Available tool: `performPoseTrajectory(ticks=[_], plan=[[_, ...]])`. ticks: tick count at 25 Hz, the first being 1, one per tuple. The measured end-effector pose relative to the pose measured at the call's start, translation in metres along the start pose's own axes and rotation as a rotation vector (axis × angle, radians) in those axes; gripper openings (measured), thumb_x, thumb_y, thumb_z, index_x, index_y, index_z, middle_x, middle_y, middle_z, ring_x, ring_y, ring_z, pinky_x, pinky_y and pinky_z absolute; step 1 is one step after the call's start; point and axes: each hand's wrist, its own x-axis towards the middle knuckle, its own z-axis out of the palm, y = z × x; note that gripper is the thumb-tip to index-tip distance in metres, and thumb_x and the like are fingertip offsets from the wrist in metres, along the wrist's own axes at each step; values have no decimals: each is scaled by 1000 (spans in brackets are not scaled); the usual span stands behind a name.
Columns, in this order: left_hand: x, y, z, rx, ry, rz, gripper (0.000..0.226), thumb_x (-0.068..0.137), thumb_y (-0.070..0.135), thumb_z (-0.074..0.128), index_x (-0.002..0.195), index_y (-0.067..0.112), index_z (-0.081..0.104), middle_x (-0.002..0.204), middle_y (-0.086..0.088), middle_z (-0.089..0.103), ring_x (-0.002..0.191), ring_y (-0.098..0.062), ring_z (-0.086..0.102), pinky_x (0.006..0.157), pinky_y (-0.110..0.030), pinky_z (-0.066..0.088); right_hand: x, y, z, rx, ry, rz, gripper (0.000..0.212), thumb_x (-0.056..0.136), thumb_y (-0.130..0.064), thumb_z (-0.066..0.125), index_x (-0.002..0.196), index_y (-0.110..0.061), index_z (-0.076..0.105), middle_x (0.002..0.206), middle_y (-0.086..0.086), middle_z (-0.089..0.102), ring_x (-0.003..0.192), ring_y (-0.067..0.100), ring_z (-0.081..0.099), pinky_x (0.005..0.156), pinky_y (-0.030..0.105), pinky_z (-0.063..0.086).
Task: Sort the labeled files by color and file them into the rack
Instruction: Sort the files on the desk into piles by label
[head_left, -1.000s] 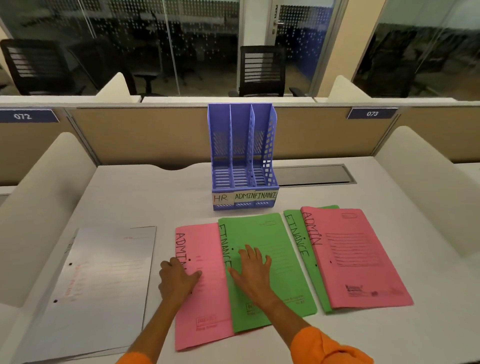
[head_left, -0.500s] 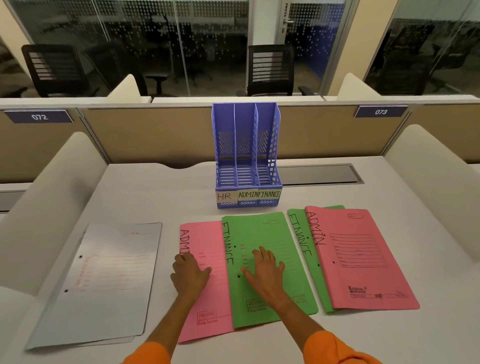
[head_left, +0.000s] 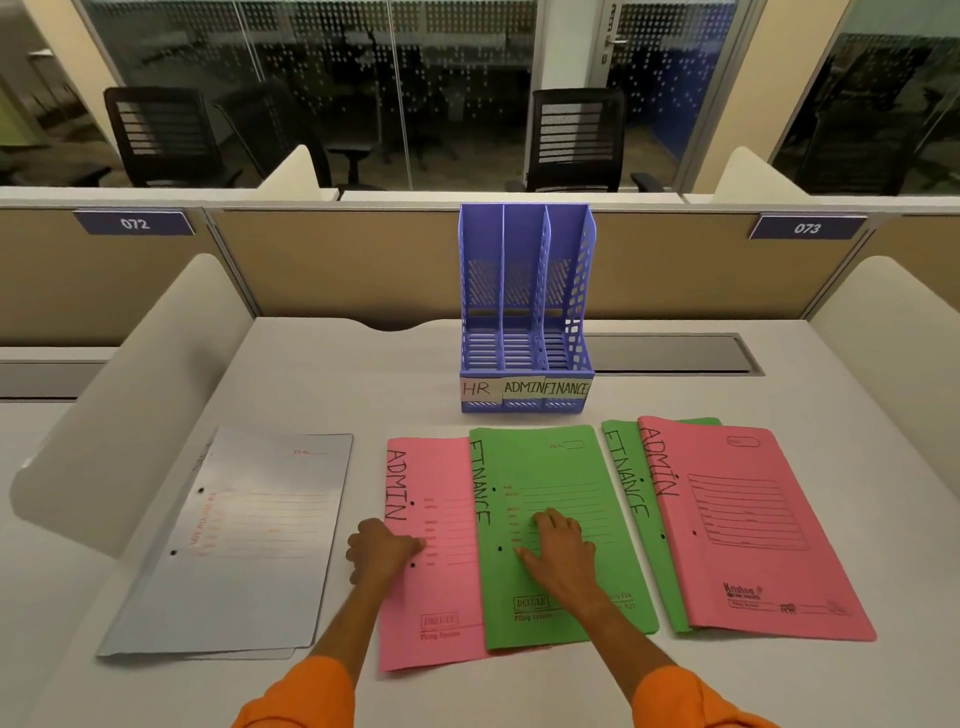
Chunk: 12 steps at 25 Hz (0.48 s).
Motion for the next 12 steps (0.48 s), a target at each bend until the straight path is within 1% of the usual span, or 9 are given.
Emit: performPoseTrajectory(ticks=[2, 3, 5, 8, 10, 12], plan=[[0, -3, -4, -89, -24, 48, 53, 64, 23, 90, 107, 2, 67, 109, -17, 70, 99, -35, 67, 87, -49, 57, 1, 0, 0, -6, -7, -3, 58, 90, -50, 58, 138, -21, 42, 152, 1, 36, 136, 24, 35, 105, 53, 41], [-2, -4, -5, -128, -29, 79, 49, 65, 20, 90, 105, 2, 68, 107, -18, 72, 95, -35, 69, 84, -48, 59, 1, -1, 0, -6, -8, 0, 58, 91, -50, 58, 138, -22, 42, 153, 2, 35, 137, 24, 34, 105, 53, 41], [-7, -5, -6, -185, -36, 123, 49, 67, 16, 88, 106, 2, 62, 107, -17, 71, 93, -34, 70, 82, -49, 60, 0, -1, 0, -5, -10, 4, 58, 91, -50, 58, 139, -22, 41, 154, 2, 34, 138, 25, 34, 106, 54, 40], [-14, 0, -11, -223, -29, 152, 50, 71, 12, 84, 107, 8, 50, 110, -16, 67, 93, -33, 68, 81, -49, 60, 0, -2, 0, 3, -18, 12, 58, 91, -49, 59, 139, -21, 42, 154, 3, 35, 138, 25, 34, 107, 54, 40], [-18, 5, -20, -239, -16, 175, 49, 72, 9, 83, 104, 10, 47, 108, -15, 67, 89, -33, 68, 78, -48, 61, 1, -2, -1, 10, -24, 19, 57, 91, -49, 58, 139, -21, 42, 155, 3, 34, 139, 26, 34, 107, 55, 40], [-21, 11, -34, -207, 26, 213, 47, 71, 9, 82, 102, 11, 46, 104, -12, 67, 86, -32, 69, 75, -45, 61, 2, -2, -2, 21, -28, 24, 57, 92, -49, 58, 139, -20, 43, 154, 3, 35, 139, 26, 34, 107, 56, 40]])
